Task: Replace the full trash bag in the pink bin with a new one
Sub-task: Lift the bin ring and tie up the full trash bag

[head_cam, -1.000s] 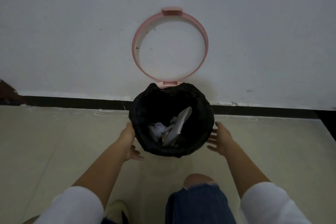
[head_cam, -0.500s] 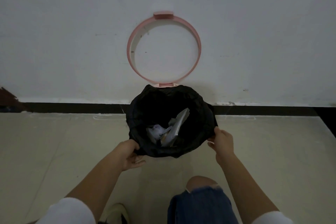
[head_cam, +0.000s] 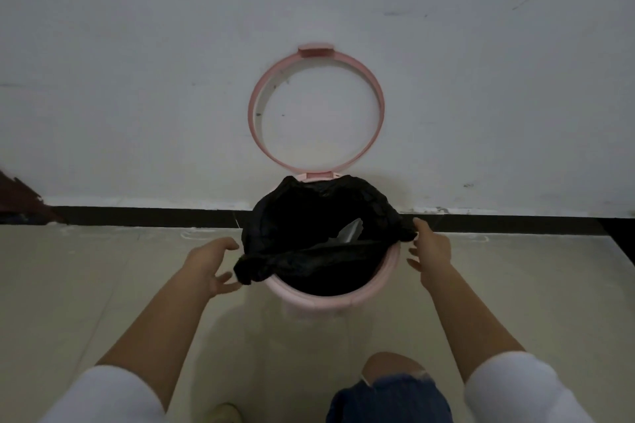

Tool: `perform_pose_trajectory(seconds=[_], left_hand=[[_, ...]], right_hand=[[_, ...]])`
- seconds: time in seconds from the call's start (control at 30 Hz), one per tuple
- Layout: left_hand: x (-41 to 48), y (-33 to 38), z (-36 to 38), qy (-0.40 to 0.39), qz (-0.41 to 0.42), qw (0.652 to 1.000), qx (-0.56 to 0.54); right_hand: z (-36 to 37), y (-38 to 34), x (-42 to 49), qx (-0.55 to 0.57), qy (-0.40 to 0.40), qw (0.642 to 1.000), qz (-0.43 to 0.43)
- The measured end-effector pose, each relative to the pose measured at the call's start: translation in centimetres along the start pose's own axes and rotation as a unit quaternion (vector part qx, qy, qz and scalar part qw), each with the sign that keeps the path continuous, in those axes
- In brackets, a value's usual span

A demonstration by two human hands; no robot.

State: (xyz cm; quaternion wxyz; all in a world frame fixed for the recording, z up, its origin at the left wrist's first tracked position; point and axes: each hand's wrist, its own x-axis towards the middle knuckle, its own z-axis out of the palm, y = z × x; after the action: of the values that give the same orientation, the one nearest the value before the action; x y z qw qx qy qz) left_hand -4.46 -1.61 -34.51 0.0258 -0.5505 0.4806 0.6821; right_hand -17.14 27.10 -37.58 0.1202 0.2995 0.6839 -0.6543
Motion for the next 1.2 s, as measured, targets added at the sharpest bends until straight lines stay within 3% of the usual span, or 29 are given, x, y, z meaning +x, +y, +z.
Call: perform_pose_trajectory(seconds=[0.1,0.17,0.23,0.4,0.5,0.6,0.73,0.8,0.87,0.93,1.03,1.1,1.2], left_hand=[[0.0,-0.2,0.5,-0.027,-0.071,0.997,0.002],[0.4,-0.4,0.5,-0.078,-0.113,0.99,0.007],[0.5,-0.6,0.3,-0.1,-0.114,0.988,0.038],[1.5,-0.2,-0.3,0.064,0.058,0.991,0.105],[1.3,1.4,0.2,0.085,0.144,0.982,0.088],[0.0,3.6,1.1,0.157,0.234,0.948,0.146],[-3.2,5.6,2.2,0.176,0.36,0.894,0.199],[-4.4,6.1,2.5,0.135,0.418,0.876,0.197],[-5.6,6.5,2.9,0.032,0.459,0.874,0.158],[-6.6,6.5,3.3,-0.131,0.437,0.883,0.108],[-6.9,5.8,4.0,-0.334,0.374,0.858,0.111],[-6.5,5.1,4.4,-0.377,0.35,0.848,0.129],[-5.8,4.1,5.3,-0.34,0.409,0.818,0.22]], right_hand=[[0.2,0.1,0.0,0.021,-0.057,0.992,0.111],[0.6,-0.1,0.2,0.046,-0.075,0.989,0.118],[1.2,-0.6,0.5,0.068,-0.023,0.993,0.094],[1.9,-2.9,0.7,0.032,0.046,0.997,-0.044],[2.2,-4.8,-0.3,0.033,0.015,0.998,-0.056],[2.5,-6.5,-1.6,-0.013,-0.025,0.989,-0.143],[2.9,-8.6,-3.8,-0.123,-0.038,0.936,-0.327],[3.0,-9.4,-5.2,-0.178,-0.049,0.895,-0.406],[3.2,-9.7,-6.7,-0.238,-0.077,0.847,-0.47],[3.5,-9.6,-8.0,-0.284,-0.121,0.81,-0.498],[3.9,-9.4,-9.3,-0.298,-0.152,0.791,-0.512],[4.1,-9.2,-10.0,-0.287,-0.171,0.79,-0.514],[4.5,-8.8,-11.0,-0.274,-0.203,0.791,-0.508]])
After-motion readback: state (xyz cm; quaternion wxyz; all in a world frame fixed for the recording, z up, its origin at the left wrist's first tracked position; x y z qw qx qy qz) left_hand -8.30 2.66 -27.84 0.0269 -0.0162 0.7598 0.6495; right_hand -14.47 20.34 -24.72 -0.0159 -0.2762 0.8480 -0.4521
